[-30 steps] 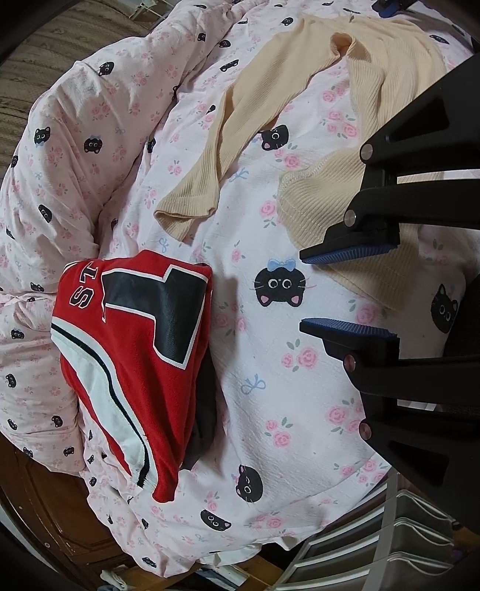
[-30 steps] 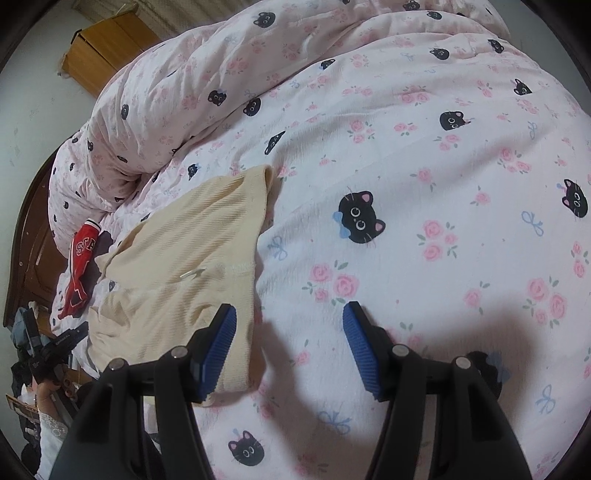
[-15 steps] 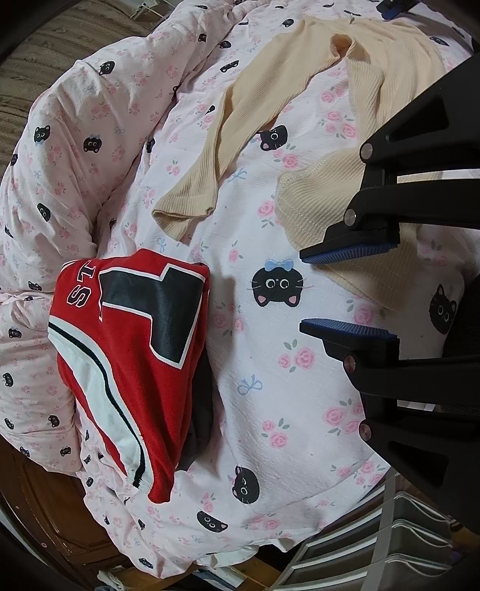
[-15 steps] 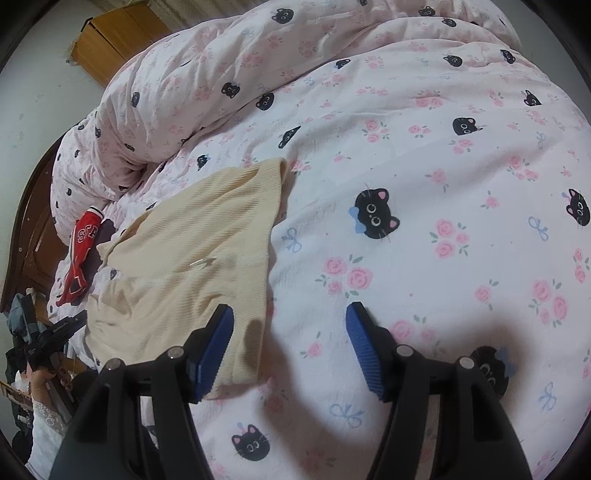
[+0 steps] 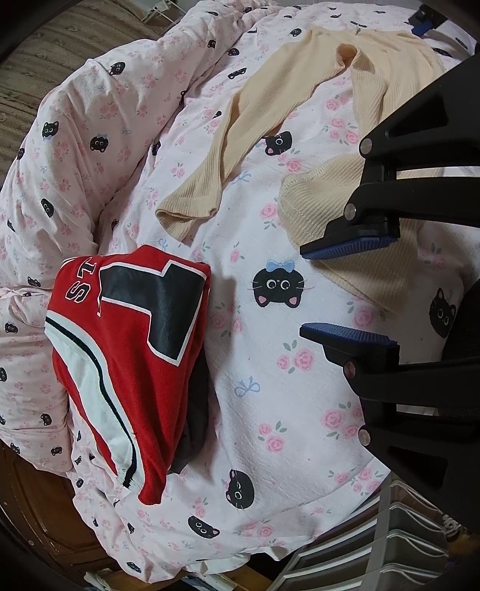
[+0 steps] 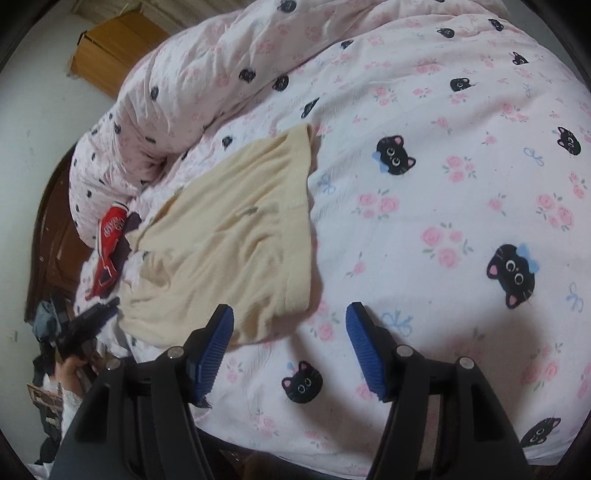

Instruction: Fold clothes

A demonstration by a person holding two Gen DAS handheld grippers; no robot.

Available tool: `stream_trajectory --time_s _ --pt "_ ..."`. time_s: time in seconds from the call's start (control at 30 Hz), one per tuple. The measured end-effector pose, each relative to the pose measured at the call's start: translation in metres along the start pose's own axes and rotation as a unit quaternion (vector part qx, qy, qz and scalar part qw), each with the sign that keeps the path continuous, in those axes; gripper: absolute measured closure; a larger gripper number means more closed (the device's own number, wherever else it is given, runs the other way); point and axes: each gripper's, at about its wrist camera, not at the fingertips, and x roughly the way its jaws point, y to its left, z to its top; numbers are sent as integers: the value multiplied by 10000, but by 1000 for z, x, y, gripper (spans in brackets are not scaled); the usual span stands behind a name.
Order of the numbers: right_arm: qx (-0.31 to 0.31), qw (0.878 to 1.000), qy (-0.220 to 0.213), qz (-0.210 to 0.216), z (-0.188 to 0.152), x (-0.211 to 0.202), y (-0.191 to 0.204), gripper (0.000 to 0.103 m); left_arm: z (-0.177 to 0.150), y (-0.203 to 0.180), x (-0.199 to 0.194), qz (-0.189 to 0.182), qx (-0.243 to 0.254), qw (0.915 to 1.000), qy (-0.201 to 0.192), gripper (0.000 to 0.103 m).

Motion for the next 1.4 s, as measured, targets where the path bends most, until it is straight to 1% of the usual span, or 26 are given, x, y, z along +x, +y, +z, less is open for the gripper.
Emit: stream_trajectory --time_s 0.07,0.13,0.17,0.2,0.27,0.37,0.4,0.43,0.5,0.57,0.63,0.67,0.7,0.73,0.77,0.8,0.83,0.9,0.93,1.03,1.1,1.2,1.33,1.4 --pt "-42 9999 61 -116 1 6 2 38 0 1 -1 -22 -30 10000 0 71" --pt "33 9999 135 -87 3 12 -2 39 0 3 -1 -38 -51 10000 2 71" --pt "69 9998 171 -68 3 14 -4 43 0 3 -2 -49 -60 10000 4 71" --pt "95 9998 197 -17 4 16 -5 50 0 4 -2 -61 -68 10000 7 71" --pt "80 9997 235 55 5 16 -6 59 0 5 -1 -98 -83 9999 30 71" --pt "-143 9996 241 20 7 12 -3 59 1 7 0 -198 -117 9997 109 71" --pt "-353 9990 260 -64 8 11 2 59 1 8 0 -235 -130 9995 137 71" --pt "-663 9970 304 -244 8 10 7 59 1 9 1 -272 -146 9994 163 71" --pt "-1282 9891 391 -603 7 8 17 59 1 12 1 -352 -190 9990 208 71" --pt "-1882 9764 479 -948 7 6 28 59 2 14 2 -477 -194 9982 311 71" --pt "-2274 9657 613 -1090 3 7 32 59 2 14 4 -583 -104 9972 466 70" --pt "-2426 9616 666 -1097 1 8 34 59 2 13 5 -639 2 9964 550 69" --pt "-2542 9584 693 -1099 -1 9 35 59 2 11 6 -694 147 9954 639 64" --pt "-2659 9550 719 -1103 -3 10 37 59 2 8 8 -733 384 9939 735 62" --pt "-2784 9511 734 -1121 -5 12 39 59 3 4 9 -729 614 9921 814 58" --pt "-2909 9470 749 -1139 -7 14 41 59 3 0 10 -678 863 9900 884 58" --pt "-3033 9428 764 -1156 -8 16 42 59 2 -3 10 -529 1106 9882 919 58" --pt "-3270 9342 792 -1188 -11 20 46 59 1 -2 8 -309 1288 9869 924 58" --pt "-3315 9326 792 -1185 -11 21 47 59 1 0 7 -226 1336 9864 933 58" --pt "-3442 9282 792 -1174 -12 24 50 59 -1 12 9 -239 1257 9866 1015 56" --pt "-3446 9284 790 -1141 -11 25 50 59 -2 18 9 -260 1201 9873 1005 55" --pt "-3452 9281 793 -1146 -11 25 50 59 -1 23 4 -284 1136 9889 912 55" --pt "-3461 9277 797 -1153 -11 26 50 59 -2 35 -7 -300 1020 9922 650 55" --pt "-3464 9275 797 -1156 -11 26 50 59 -4 42 -1 -211 980 9923 724 55"
